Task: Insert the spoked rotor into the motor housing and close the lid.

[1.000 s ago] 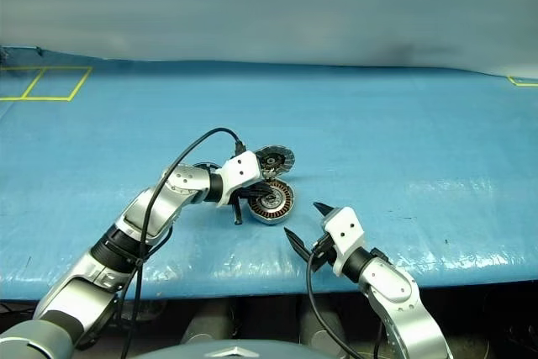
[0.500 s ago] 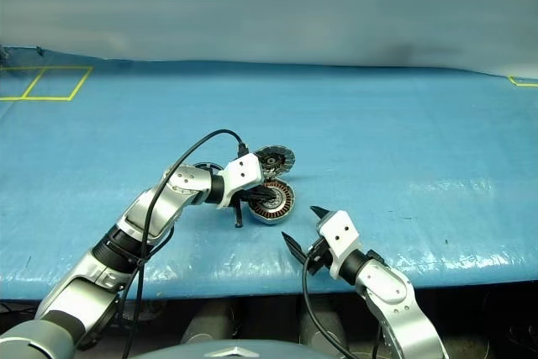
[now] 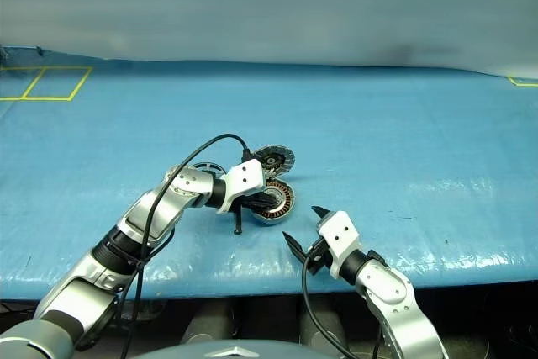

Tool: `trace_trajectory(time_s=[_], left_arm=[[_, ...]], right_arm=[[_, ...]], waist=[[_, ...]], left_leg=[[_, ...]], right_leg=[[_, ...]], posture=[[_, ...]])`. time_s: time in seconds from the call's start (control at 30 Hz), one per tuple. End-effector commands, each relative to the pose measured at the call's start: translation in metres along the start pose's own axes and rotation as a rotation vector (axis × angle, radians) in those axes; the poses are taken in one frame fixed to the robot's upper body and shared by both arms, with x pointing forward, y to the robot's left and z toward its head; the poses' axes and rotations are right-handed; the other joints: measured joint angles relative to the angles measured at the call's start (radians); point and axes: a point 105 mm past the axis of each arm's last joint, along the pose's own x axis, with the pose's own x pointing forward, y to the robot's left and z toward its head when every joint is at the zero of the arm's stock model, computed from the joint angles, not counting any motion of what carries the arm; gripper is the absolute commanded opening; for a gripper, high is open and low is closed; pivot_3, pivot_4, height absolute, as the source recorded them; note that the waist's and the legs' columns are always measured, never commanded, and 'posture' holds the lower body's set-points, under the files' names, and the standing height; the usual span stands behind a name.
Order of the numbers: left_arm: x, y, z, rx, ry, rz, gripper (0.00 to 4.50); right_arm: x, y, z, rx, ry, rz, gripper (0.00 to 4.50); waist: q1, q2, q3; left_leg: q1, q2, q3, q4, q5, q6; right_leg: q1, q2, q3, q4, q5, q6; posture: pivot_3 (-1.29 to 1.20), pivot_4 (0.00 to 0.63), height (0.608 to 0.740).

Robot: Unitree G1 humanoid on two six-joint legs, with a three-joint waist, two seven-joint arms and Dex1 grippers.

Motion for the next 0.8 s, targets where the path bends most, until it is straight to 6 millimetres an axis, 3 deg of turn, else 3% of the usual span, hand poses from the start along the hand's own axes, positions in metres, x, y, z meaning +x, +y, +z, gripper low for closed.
trace_trajectory(time_s=[0.03, 0.27, 0.8], left_arm=[[-0.004, 0.003, 0.018, 0.037, -0.057, 0.024, 0.02], [-0.015, 0.026, 0.017, -0.007, -0.072, 0.168, 0.02], [-0.013, 0.009, 0.011, 0.002, -0.045, 0.069, 0.02]], right_arm=[[-0.001, -0.001, 0.005, -0.005, -0.019, -0.006, 4.50], [-0.001, -0.001, 0.004, -0.003, -0.015, -0.005, 4.50], [0.001, 0.000, 0.004, -0.005, -0.013, 0.004, 4.50]], waist=[[0.000, 0.000, 0.000], [-0.001, 0.000, 0.000], [0.000, 0.000, 0.000]], left_leg=[[0.000, 0.000, 0.000, 0.000, 0.000, 0.000], [0.000, 0.000, 0.000, 0.000, 0.000, 0.000], [0.000, 0.000, 0.000, 0.000, 0.000, 0.000]], right_leg=[[0.000, 0.000, 0.000, 0.000, 0.000, 0.000], [0.000, 0.000, 0.000, 0.000, 0.000, 0.000], [0.000, 0.000, 0.000, 0.000, 0.000, 0.000]], posture=[[0.00, 0.150, 0.740], [0.00, 0.150, 0.740], [0.00, 0.150, 0.740]])
